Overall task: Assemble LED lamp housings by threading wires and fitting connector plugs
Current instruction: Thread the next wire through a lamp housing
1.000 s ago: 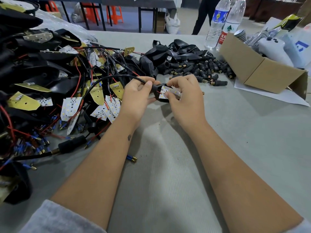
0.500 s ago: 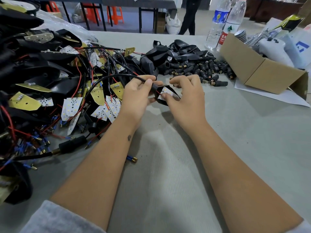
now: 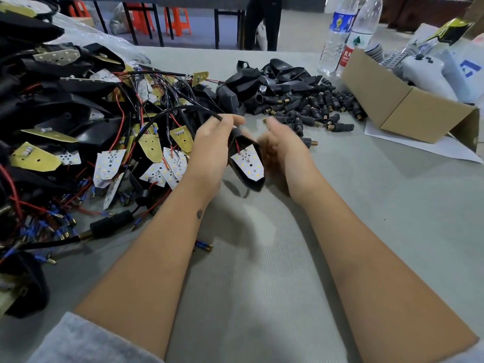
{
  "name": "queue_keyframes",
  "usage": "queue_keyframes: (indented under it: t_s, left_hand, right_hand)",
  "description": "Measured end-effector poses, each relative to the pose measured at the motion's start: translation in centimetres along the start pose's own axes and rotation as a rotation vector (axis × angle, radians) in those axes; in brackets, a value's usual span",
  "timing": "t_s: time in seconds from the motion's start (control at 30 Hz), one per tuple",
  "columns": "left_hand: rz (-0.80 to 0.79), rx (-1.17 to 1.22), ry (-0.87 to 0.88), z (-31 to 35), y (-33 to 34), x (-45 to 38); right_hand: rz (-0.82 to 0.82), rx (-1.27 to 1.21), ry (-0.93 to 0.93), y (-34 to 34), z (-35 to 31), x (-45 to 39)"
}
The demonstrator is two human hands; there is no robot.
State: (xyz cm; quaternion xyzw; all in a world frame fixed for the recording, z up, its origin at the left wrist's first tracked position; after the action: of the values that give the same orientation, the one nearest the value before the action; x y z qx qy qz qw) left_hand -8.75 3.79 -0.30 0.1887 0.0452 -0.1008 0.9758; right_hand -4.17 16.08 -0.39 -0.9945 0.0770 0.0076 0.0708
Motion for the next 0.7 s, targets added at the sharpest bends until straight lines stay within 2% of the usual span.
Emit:
queue_keyframes:
  t_s: [0.1,0.2,0.3,0.4,0.57,0.7]
  left_hand:
    - [-0.258,0.013,-0.079,0.1,2.1,0.9]
    - [-0.523,-0.054,-0.230,-0.7,4.2,2.5]
    - [-0.672,-0.144,-0.300,-1.4,5.0,3.9]
    - [-0.695,-0.195,-0.325,-1.5,5.1,4.2]
    - [-0.669,-0.355,-0.320,-1.6,4.9,4.0]
    - [-0.632,-0.446,-0.309,-1.8,4.9,4.0]
  right_hand:
    - [0.038,-0.131,0.033,-0.7,0.2,-0.3]
    - [0.004,-0.295,0.096,-0.6,0.6,-0.2]
    - [0.003,-0.286,0.094,-1.0,0.6,-0.1]
    - [0.043,-0.183,0.001,-1.8,0.4,-0.2]
    - [0.042,-0.269,-0.024,-2.0,0.6,-0.3]
    - [0.073,-0.205,-0.045,-1.9,0.3,-0.2]
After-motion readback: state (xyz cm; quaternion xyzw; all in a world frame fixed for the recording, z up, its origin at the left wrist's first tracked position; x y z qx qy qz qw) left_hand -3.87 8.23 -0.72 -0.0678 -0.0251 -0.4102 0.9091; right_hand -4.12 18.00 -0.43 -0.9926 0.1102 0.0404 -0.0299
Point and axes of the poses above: each hand's wrist, its own x-axis away from the middle knuckle, its own y-axis out of the palm, z = x × y, the point moved 6 cm from there along -x, towards the middle knuckle, and after that the axes turned 10 degrees about x, right-handed, at the moved point
